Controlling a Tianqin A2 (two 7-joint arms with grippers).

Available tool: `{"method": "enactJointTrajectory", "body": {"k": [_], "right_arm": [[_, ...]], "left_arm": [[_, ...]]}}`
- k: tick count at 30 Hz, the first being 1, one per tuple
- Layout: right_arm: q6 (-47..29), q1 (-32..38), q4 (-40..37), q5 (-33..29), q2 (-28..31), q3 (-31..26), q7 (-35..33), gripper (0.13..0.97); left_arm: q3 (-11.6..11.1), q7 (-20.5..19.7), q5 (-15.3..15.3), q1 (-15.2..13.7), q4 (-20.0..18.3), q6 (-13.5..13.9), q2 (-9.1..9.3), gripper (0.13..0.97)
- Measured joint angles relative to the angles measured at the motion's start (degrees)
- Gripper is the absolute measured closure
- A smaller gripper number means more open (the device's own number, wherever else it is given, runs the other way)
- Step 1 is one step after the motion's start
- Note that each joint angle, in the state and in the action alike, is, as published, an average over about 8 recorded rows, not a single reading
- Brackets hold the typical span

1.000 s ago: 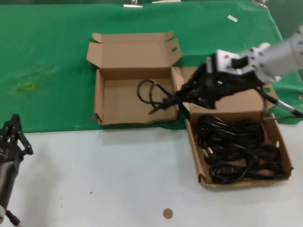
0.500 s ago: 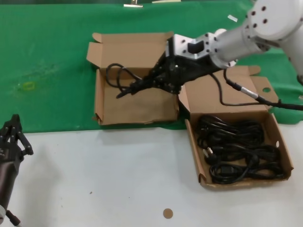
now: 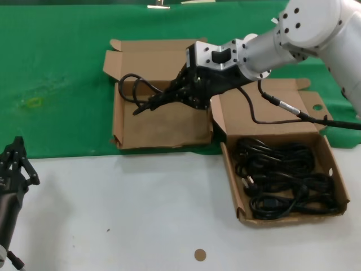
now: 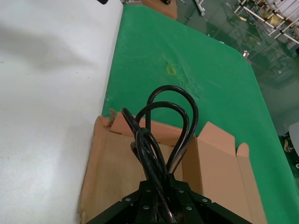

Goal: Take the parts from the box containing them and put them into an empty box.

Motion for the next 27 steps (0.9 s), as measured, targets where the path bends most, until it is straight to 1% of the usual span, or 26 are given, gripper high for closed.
{"method": "enactJointTrajectory", "body": {"k": [10, 18, 22, 27], "right_arm": [[1.74, 1.20, -4.25, -0.41, -1.57, -0.19, -2.19, 0.884], [2.42, 1.78, -6.52, -0.45, -2.33, -0.22, -3.41, 0.781], [2.64, 1.78, -6.72, -0.35, -2.33, -0.08, -3.62, 0.781], [2.71, 1.50, -6.18, -0.15, -2.03, 0.14, -3.49, 0.672]], "left_arm": [[0.00, 0.00, 0.00, 0.00, 0.00, 0.00, 0.00, 0.953], [0.00, 0.00, 0.00, 0.00, 0.00, 0.00, 0.00, 0.953], [0.00, 0.00, 0.00, 0.00, 0.00, 0.00, 0.00, 0.953], [0.00, 0.00, 0.00, 0.00, 0.00, 0.00, 0.00, 0.953]]}}
